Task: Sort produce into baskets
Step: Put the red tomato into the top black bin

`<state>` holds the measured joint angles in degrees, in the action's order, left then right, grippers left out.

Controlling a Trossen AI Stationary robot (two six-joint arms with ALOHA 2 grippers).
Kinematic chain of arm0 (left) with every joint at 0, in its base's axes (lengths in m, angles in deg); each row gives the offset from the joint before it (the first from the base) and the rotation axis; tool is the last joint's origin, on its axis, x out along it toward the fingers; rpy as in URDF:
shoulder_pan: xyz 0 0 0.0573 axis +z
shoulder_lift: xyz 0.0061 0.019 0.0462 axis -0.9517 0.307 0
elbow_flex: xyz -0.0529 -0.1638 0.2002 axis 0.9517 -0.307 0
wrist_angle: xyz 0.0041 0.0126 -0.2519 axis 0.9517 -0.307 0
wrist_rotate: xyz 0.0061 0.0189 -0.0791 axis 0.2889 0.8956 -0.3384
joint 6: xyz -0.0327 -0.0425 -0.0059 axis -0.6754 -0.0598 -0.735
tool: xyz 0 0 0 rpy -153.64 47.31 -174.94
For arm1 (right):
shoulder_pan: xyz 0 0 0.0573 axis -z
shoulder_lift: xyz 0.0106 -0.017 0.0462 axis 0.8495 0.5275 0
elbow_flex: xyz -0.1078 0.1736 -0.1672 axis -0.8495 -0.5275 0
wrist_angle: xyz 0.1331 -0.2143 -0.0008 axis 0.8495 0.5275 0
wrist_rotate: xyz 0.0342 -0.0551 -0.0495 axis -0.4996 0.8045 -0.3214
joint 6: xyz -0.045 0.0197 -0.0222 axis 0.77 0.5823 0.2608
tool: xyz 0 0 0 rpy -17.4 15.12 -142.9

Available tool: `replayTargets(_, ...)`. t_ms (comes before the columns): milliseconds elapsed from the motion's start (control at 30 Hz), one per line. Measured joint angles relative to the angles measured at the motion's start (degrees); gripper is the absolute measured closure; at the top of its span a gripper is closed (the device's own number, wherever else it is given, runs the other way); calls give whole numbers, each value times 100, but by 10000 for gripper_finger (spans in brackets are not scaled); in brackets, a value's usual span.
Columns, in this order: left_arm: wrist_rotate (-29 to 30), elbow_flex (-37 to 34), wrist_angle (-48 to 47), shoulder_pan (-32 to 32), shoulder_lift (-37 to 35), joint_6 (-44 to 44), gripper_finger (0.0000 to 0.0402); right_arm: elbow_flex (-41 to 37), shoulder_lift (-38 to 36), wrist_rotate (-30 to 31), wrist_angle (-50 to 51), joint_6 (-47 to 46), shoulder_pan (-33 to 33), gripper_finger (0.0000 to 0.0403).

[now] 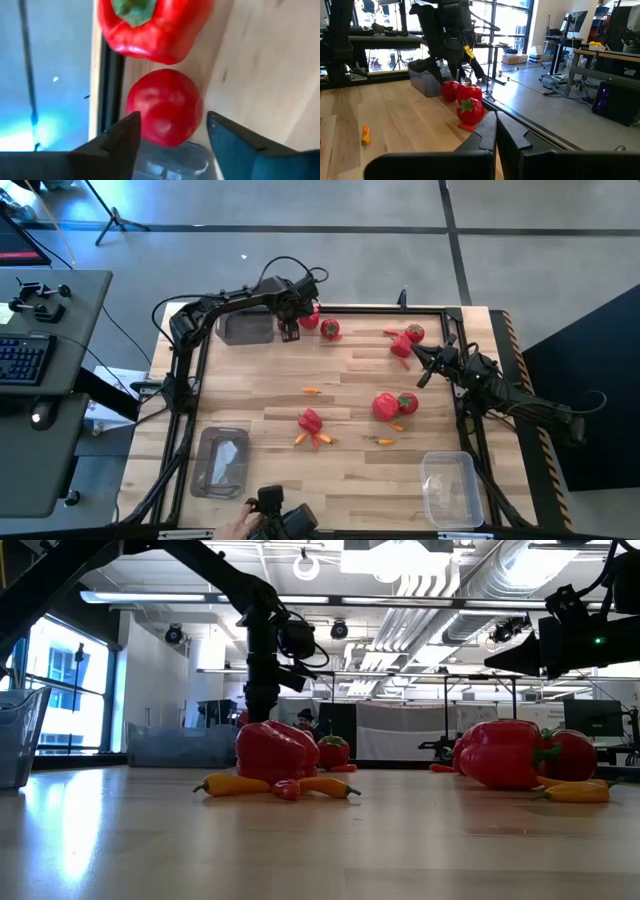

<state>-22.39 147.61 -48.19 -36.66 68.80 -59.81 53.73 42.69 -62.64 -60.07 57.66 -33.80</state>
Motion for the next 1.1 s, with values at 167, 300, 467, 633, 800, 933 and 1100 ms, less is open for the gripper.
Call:
replayTargets(167,-233,0,19,136,15,-82,153,0,0,0,0,0,0,403)
replayTargets(300,-430,7,45,318,140,-149,151,0,0,0,-1,0,0,403)
replayTargets(467,-719,28,89,517,274,-303,151,0,0,0,0,0,0,403)
replayTargets(633,-806,31,230,575,317,-254,150,0,0,0,-1,1,-1,403)
replayTargets(800,-1067,26,562,627,354,-358,152,0,0,0,1,0,-1,403)
replayTargets(933,-1147,33,669,658,459,-501,162,0,0,0,-1,0,-1,403)
replayTargets(1100,-1153,33,717,669,518,-549,189,0,0,0,1,2,0,403)
